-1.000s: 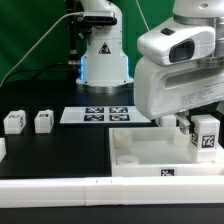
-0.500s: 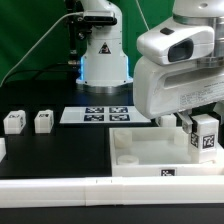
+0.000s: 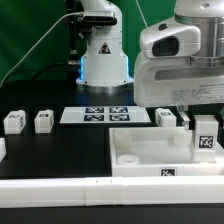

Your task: Assemble one leg

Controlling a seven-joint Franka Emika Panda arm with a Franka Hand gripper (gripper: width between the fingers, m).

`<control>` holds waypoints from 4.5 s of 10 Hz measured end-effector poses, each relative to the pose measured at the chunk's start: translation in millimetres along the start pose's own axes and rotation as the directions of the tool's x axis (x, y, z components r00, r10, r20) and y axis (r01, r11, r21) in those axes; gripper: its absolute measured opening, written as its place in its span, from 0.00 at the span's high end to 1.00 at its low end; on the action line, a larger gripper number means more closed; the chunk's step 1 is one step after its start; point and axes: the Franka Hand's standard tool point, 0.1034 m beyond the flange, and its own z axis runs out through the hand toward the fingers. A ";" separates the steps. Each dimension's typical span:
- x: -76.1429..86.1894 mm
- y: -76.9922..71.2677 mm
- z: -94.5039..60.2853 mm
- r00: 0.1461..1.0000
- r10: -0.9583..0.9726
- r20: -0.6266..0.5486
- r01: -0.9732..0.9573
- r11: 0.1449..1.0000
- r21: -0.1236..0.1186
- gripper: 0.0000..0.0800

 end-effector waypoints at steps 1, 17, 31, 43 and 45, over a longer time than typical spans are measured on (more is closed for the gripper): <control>-0.2 -0.8 0.4 0.992 0.123 -0.002 -0.123 0.992 0.002 0.63; -0.9 -9.8 1.0 0.584 0.812 0.013 -0.812 0.584 0.020 0.22; -0.1 3.2 1.0 0.877 -0.481 0.017 0.481 0.877 -0.010 0.35; -0.6 0.2 0.4 1.000 -0.005 0.010 0.005 1.000 -0.012 0.63; -1.5 -3.0 0.4 0.965 0.262 0.008 -0.262 0.965 -0.001 0.63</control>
Offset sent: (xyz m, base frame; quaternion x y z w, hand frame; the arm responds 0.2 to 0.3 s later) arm -0.0036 0.0009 0.0013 -0.0018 -0.0034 0.3046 0.9525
